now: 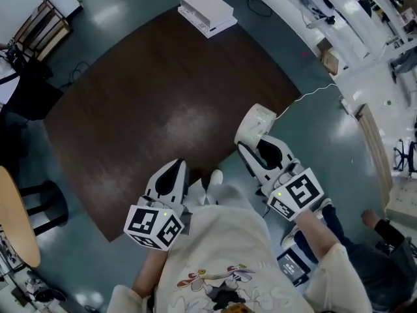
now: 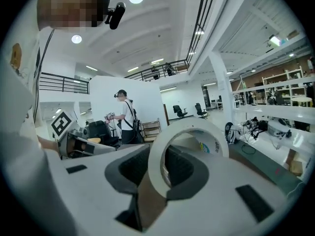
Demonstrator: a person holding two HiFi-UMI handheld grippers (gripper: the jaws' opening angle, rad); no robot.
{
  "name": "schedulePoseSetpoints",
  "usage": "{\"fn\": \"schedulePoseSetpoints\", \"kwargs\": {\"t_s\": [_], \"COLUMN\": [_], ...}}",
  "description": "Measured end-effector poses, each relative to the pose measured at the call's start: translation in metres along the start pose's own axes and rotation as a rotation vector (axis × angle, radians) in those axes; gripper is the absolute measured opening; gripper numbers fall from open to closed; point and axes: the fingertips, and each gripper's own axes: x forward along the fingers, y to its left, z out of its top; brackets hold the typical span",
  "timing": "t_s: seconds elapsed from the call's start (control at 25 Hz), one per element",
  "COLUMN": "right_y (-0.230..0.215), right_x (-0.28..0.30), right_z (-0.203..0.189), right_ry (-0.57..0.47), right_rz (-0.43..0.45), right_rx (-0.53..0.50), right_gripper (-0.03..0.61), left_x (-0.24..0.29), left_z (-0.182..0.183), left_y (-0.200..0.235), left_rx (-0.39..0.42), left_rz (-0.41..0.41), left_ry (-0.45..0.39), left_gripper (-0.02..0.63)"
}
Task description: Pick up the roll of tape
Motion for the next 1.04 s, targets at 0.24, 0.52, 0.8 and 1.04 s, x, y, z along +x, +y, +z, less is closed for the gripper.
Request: {"fn": "schedulePoseSetpoints", "kwargs": {"t_s": [0.24, 0.52, 0.8, 1.04], "right_y": [-0.008, -0.001, 0.0, -0.002], "right_x": [-0.025, -0.045, -0.056, -0.061], "right_z": [0.002, 0.006, 0.002, 0.0], "right_ry": [-0.04, -0.067, -0.079, -0.091], "right_rz": [-0.051, -0.074, -0.097, -0.115], "right_rx": [0.051, 0.061, 0.082, 0.088], "right_gripper": [0.1, 0.1, 0.1, 0.1], "left_x": [-0.008, -0.012, -0.018, -0.023], "left_z": [0.009, 0.016, 0.02, 0.017], "left_y": [-0.006, -0.01, -0.015, -0.019], "left_rx": [0.027, 0.066, 0.102, 0.111], "left_rz": [-0.006, -0.01, -0.012, -0.016], "left_ry": [-0.016, -0.024, -0.035, -0.038], "left_gripper": [0.006, 0.006, 0.006, 0.006]}}
